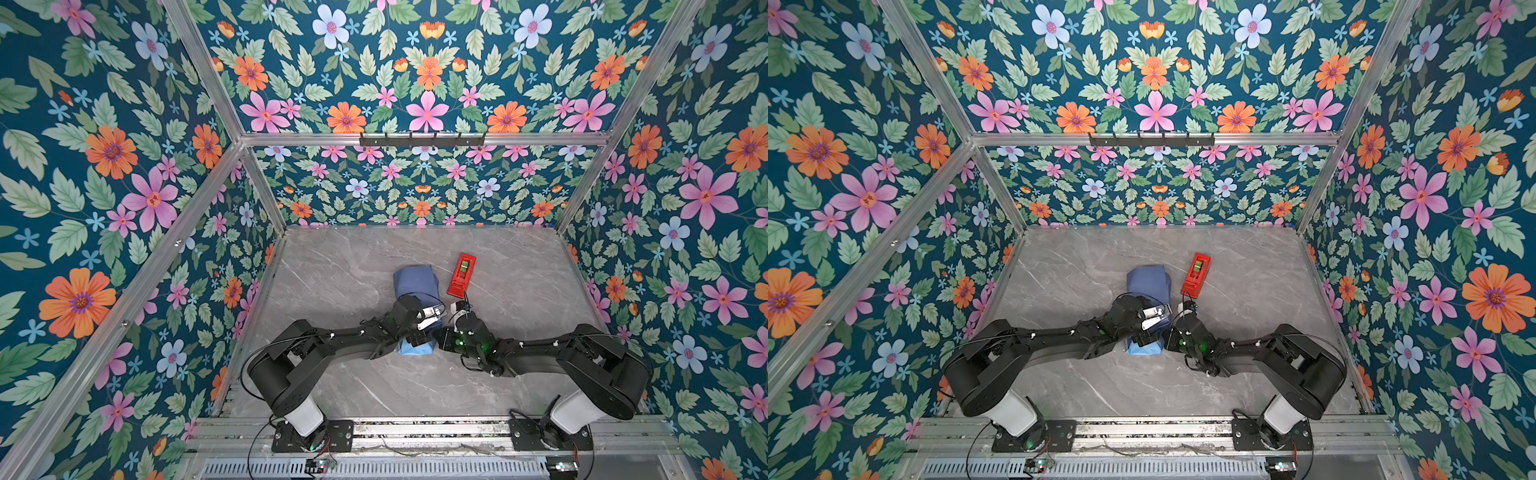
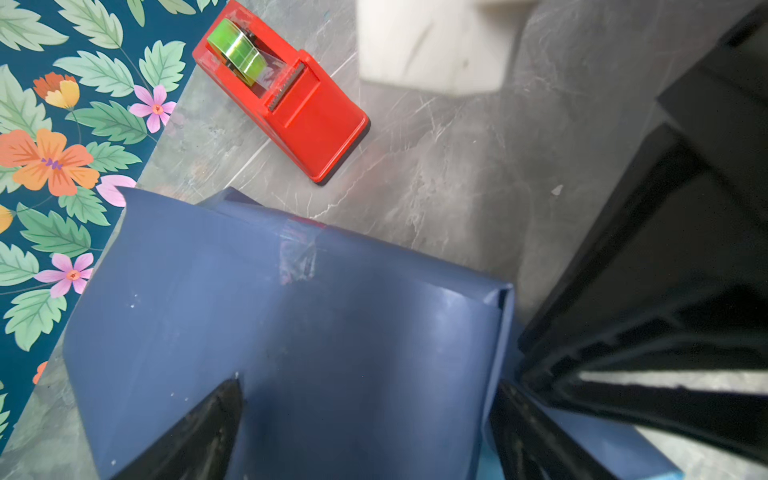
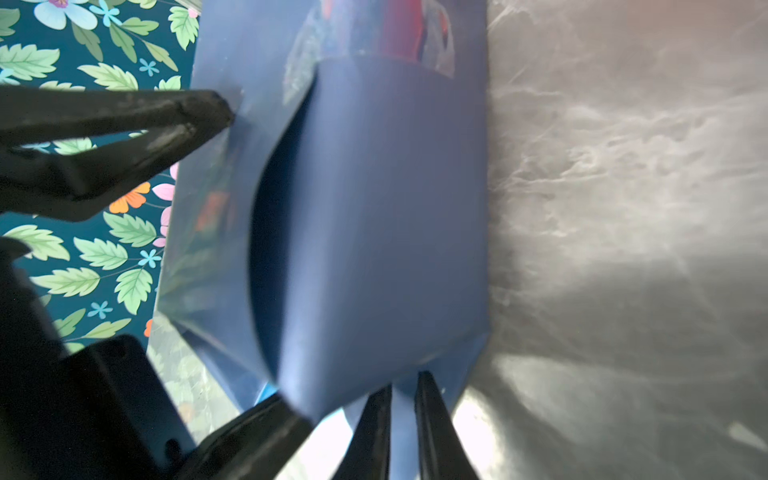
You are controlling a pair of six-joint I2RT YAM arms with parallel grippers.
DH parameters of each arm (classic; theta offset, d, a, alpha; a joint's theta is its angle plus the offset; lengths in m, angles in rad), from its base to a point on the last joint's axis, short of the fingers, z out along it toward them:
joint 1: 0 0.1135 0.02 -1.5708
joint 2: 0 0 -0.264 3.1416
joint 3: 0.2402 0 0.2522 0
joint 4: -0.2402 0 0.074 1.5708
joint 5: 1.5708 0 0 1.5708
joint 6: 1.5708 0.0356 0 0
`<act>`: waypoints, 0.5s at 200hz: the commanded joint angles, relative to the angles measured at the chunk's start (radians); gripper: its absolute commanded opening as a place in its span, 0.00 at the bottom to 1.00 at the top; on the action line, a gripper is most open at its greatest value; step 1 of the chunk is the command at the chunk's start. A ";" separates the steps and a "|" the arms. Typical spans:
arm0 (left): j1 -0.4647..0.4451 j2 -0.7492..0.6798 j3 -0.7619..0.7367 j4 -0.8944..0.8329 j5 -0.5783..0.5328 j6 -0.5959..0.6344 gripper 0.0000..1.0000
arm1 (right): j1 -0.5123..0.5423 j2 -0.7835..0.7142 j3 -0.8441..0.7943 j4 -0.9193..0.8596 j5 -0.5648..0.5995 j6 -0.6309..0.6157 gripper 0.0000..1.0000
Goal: Wrap the gift box in paper
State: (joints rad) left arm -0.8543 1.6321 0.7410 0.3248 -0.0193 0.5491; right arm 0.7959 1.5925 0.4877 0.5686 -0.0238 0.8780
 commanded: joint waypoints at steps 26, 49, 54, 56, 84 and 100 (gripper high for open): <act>0.002 0.009 -0.005 -0.071 0.001 -0.006 0.94 | 0.004 0.038 0.008 0.078 0.005 -0.006 0.15; 0.003 0.008 -0.005 -0.072 0.002 -0.005 0.94 | 0.004 0.056 0.004 0.090 0.016 -0.008 0.15; 0.001 0.008 -0.005 -0.072 0.002 -0.005 0.94 | 0.005 0.057 0.003 0.095 0.016 -0.008 0.15; 0.002 0.008 -0.004 -0.072 0.002 -0.005 0.94 | 0.005 0.057 0.002 0.098 0.016 -0.008 0.15; 0.002 0.008 -0.007 -0.072 0.000 -0.003 0.94 | 0.004 0.131 -0.005 0.133 0.013 -0.004 0.15; 0.003 0.008 -0.009 -0.070 -0.002 0.001 0.94 | 0.004 0.154 -0.016 0.163 0.006 0.004 0.14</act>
State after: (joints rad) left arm -0.8543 1.6329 0.7395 0.3260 -0.0200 0.5545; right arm 0.7994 1.7161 0.4858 0.7067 -0.0189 0.8776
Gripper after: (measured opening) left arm 0.938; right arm 0.144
